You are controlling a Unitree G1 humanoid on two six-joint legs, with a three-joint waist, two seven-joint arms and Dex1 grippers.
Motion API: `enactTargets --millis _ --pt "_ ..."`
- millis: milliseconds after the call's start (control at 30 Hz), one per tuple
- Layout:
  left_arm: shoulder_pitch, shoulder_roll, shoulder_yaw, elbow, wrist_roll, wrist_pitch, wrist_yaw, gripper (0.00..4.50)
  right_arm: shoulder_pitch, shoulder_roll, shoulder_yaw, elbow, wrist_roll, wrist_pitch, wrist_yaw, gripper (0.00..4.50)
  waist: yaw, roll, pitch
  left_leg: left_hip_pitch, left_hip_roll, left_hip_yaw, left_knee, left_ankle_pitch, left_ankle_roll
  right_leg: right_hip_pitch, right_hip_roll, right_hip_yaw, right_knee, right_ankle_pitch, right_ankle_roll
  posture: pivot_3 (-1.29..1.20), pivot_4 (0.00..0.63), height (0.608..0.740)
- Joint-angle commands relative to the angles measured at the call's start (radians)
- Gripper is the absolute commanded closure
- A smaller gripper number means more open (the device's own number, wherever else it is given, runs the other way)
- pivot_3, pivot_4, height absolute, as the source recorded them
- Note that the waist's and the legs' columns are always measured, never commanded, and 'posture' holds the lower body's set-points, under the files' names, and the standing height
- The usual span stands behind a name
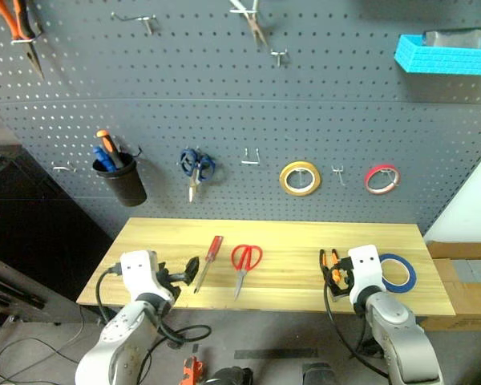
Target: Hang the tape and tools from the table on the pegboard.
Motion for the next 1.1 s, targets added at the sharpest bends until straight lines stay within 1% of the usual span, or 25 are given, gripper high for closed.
enactTargets --millis 33,100,333,667,800,933,1000,1100 --pt "-0.004 0.003 0.007 -0.063 0.006 0.027 0.02 0.04 -0.026 0.0 -0.005 -0.011 0.004 -0.01 0.005 0.0 0.001 0.0 0.0 0.0 0.0 0.0 0.0 0.0 0.0 0.0 0.0 0.0 0.0 0.0 0.0 -0.16 0.06 0.74" --pt "-0.009 -0.014 0.02 -0.06 -0.004 0.017 0.031 0.04 -0.031 -0.001 -0.005 -0.003 0.001 -0.012 0.006 0.0 0.003 0.0 0.0 0.0 0.0 0.0 0.0 0.0 0.0 0.0 0.0 0.0 0.0 0.0 -0.001 -0.16 0.058 0.74" --pt "-0.014 -0.006 0.014 -0.067 0.013 0.055 0.057 0.04 -0.037 -0.004 0.014 0.019 -0.022 -0.037 0.009 0.0 0.004 0.0 0.0 0.0 0.0 0.0 0.0 0.0 0.0 0.0 0.0 0.0 0.0 0.001 -0.003 -0.15 0.057 0.74" --pt "-0.006 0.006 0.003 -0.075 0.01 0.045 0.024 0.04 -0.03 -0.004 0.001 0.026 -0.028 -0.041 0.007 0.0 0.004 0.0 0.0 0.0 0.0 0.0 0.0 0.0 0.0 0.0 0.0 0.0 0.0 0.001 -0.003 -0.16 0.065 0.74" --pt "-0.021 0.031 -0.005 -0.07 0.018 0.038 -0.001 0.04 -0.035 -0.011 -0.011 0.039 -0.029 -0.04 0.008 0.0 0.004 -0.001 0.001 0.0 0.0 0.0 0.0 0.0 0.0 0.0 0.0 0.0 0.0 0.001 -0.003 -0.16 0.076 0.74" --pt "-0.079 0.075 -0.033 -0.045 0.011 0.036 -0.069 0.04 -0.058 -0.029 -0.039 0.086 -0.046 -0.043 -0.01 0.0 0.004 -0.002 0.007 0.0 0.0 0.0 0.0 0.0 0.0 0.0 0.0 0.0 0.0 0.001 -0.004 -0.17 0.092 0.74" --pt "-0.139 0.094 -0.059 -0.005 -0.001 0.035 -0.121 0.04 -0.082 -0.042 -0.045 0.125 -0.049 -0.055 -0.004 0.0 0.005 -0.002 0.012 0.0 0.0 0.0 0.0 0.0 0.0 0.0 0.0 0.0 0.0 0.001 -0.005 -0.17 0.099 0.74" --pt "-0.259 0.098 -0.102 0.086 -0.043 0.043 -0.222 0.04 -0.133 -0.056 -0.062 0.219 -0.052 -0.065 -0.002 0.0 0.006 -0.003 0.023 0.0 -0.001 0.001 0.0 0.0 0.0 0.0 0.0 0.0 0.0 0.001 -0.004 -0.18 0.122 0.74"
